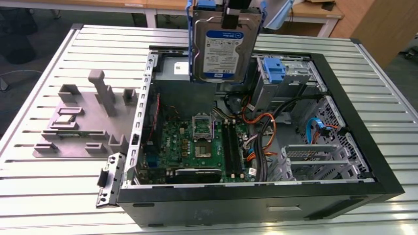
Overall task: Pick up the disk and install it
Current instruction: 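Pick up the disk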
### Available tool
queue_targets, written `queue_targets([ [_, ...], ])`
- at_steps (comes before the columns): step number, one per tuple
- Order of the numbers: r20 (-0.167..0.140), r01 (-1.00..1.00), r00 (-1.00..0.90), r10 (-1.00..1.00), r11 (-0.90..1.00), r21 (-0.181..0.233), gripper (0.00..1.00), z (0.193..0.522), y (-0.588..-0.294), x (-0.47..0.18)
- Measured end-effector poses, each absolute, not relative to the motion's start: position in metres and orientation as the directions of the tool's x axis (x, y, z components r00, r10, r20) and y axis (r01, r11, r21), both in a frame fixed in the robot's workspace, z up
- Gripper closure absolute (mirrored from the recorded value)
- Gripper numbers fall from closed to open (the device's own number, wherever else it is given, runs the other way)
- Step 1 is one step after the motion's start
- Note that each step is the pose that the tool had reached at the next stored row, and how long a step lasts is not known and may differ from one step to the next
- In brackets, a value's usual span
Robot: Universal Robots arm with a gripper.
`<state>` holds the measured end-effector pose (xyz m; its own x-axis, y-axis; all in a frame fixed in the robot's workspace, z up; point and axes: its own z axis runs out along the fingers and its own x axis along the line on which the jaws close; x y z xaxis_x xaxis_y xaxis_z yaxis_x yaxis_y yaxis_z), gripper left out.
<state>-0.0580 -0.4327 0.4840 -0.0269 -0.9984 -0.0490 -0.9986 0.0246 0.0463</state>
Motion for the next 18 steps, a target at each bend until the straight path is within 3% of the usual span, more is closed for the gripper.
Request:
queue_targets([
  [18, -0.049, -0.999, -0.027, -0.998, 0.025, 0.046, 0.65, 0.484, -0.469, -0.051],
])
